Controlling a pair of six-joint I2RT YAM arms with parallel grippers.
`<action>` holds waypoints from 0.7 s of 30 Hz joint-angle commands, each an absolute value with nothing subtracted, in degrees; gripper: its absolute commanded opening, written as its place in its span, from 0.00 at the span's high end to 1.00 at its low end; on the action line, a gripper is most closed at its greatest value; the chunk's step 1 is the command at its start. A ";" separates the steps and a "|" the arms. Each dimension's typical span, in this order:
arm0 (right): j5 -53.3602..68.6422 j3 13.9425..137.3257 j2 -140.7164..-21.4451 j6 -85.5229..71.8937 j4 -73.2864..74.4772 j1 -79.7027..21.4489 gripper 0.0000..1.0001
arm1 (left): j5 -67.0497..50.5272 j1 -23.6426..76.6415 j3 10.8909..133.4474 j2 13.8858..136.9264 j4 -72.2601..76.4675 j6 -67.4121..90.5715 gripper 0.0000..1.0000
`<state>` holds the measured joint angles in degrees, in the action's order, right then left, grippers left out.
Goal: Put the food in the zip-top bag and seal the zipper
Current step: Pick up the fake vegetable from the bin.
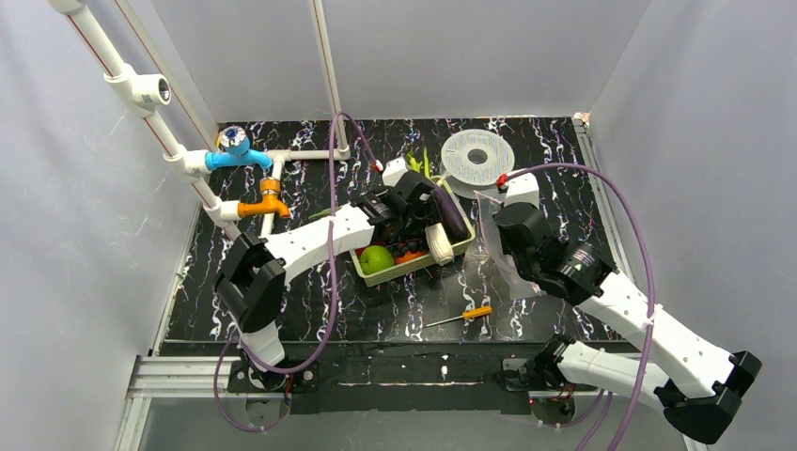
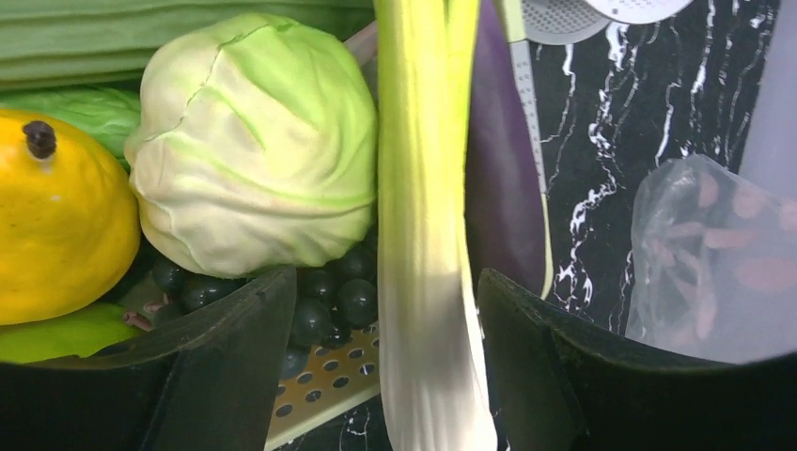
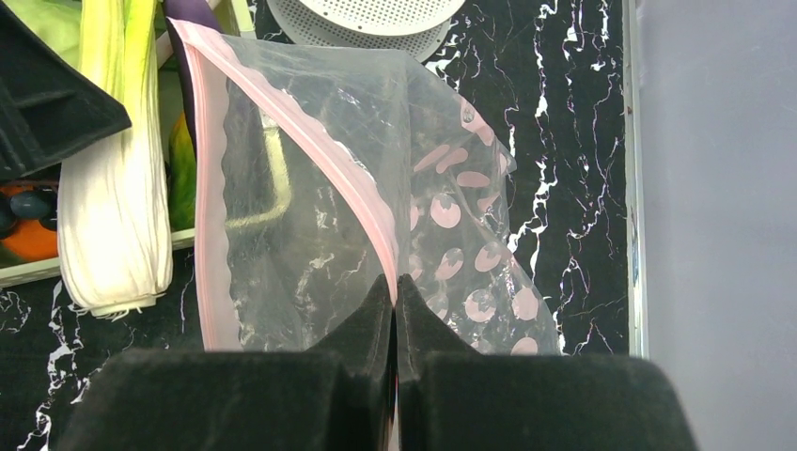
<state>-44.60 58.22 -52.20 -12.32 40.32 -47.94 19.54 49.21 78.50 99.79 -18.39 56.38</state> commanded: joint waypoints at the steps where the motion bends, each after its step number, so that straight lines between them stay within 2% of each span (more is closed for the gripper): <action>1: -44.45 57.75 -51.14 -12.95 38.26 -47.64 0.99 | 22.51 49.39 81.35 100.68 -18.53 60.14 0.35; 9: -44.06 57.74 -51.17 -12.96 38.06 -47.64 0.99 | 26.05 50.53 81.85 102.49 -18.29 61.45 0.49; 15: -43.97 57.67 -51.17 -12.96 37.98 -47.64 0.99 | 25.47 51.25 82.09 103.35 -17.70 62.28 0.55; 19: -43.91 57.59 -51.27 -12.93 37.91 -47.64 0.99 | 26.00 51.42 81.67 103.16 -16.76 61.51 0.64; 21: -43.86 57.60 -51.38 -12.95 37.99 -47.64 0.99 | 26.41 51.47 80.59 102.10 -15.06 60.43 0.73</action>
<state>-43.56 58.22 -52.10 -12.49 40.27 -47.94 23.27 51.11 80.42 103.59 -16.77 61.75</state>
